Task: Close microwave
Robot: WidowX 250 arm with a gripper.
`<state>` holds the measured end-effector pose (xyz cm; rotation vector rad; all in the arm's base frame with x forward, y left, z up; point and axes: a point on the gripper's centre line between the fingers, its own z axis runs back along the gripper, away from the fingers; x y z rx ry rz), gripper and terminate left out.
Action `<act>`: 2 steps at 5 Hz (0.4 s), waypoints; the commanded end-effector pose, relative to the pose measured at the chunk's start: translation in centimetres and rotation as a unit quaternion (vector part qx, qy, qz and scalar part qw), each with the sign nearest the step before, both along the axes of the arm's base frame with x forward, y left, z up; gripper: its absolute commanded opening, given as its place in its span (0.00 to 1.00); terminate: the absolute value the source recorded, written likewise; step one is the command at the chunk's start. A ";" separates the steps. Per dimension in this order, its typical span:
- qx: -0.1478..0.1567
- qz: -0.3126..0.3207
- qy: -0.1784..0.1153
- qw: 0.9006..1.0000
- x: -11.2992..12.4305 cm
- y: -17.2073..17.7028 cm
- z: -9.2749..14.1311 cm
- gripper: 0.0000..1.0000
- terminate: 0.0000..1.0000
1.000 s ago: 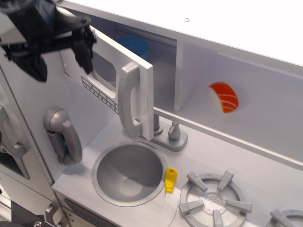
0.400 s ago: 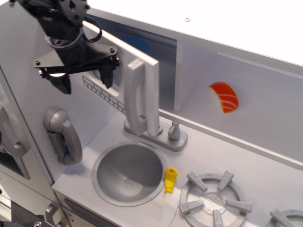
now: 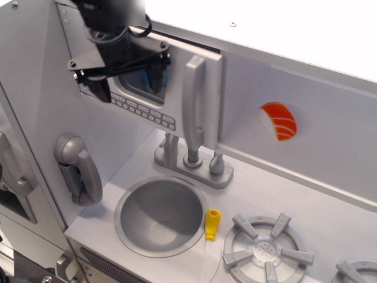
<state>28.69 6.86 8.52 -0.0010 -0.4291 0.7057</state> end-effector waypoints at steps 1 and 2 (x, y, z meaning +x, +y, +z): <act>-0.004 0.012 -0.019 1.000 0.7 -0.2 2.7 1.00 0.00; 0.019 -0.017 0.056 0.998 -3.5 1.3 1.5 1.00 0.00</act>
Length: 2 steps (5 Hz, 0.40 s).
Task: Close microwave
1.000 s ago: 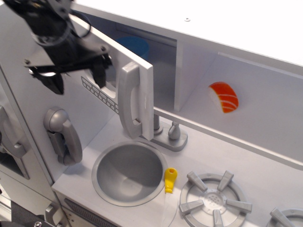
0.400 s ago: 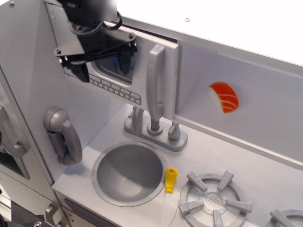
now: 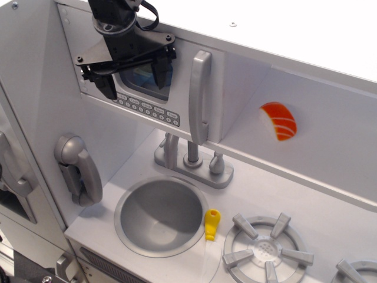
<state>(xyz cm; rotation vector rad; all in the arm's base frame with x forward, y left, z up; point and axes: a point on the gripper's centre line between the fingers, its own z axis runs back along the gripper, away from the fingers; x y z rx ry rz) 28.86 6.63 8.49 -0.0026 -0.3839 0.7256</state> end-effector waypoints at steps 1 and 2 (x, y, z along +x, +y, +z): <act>0.049 -0.082 0.055 0.994 -7.1 2.8 -0.2 1.00 0.00; 0.047 -0.117 0.058 0.990 -8.4 3.3 -0.7 1.00 0.00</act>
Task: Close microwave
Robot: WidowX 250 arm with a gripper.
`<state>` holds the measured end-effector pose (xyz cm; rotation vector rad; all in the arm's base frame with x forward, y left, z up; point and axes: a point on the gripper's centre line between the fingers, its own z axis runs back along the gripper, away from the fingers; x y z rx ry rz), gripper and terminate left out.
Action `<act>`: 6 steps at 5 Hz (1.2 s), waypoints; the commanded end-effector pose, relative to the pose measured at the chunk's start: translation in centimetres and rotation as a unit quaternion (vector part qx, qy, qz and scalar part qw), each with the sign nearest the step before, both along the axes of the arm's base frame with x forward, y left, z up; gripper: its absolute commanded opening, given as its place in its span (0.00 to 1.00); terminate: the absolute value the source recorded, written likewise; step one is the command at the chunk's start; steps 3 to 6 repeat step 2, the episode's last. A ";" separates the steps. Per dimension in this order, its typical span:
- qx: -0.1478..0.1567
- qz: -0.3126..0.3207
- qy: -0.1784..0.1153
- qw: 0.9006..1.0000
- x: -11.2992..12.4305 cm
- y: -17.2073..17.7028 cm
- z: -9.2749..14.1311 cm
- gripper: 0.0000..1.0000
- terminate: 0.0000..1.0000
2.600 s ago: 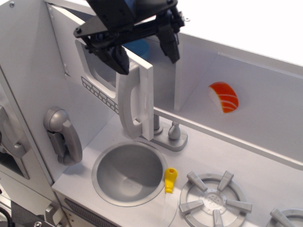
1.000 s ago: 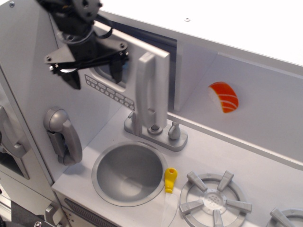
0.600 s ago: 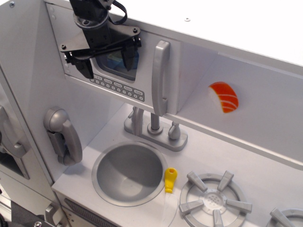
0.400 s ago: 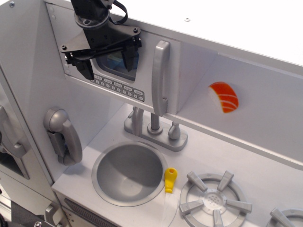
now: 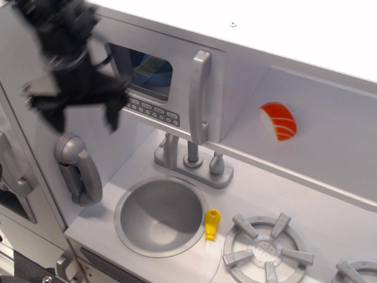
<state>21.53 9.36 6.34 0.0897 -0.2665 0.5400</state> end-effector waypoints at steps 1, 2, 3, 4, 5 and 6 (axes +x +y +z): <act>0.005 -0.033 -0.015 0.999 -1.0 0.6 1.5 1.00 0.00; 0.005 -0.033 -0.015 0.999 -1.0 0.6 1.5 1.00 1.00; 0.005 -0.033 -0.015 0.999 -1.0 0.6 1.5 1.00 1.00; 0.005 -0.033 -0.015 0.999 -1.0 0.6 1.5 1.00 1.00; 0.005 -0.033 -0.015 0.999 -1.0 0.6 1.5 1.00 1.00; 0.005 -0.033 -0.015 0.999 -1.0 0.6 1.5 1.00 1.00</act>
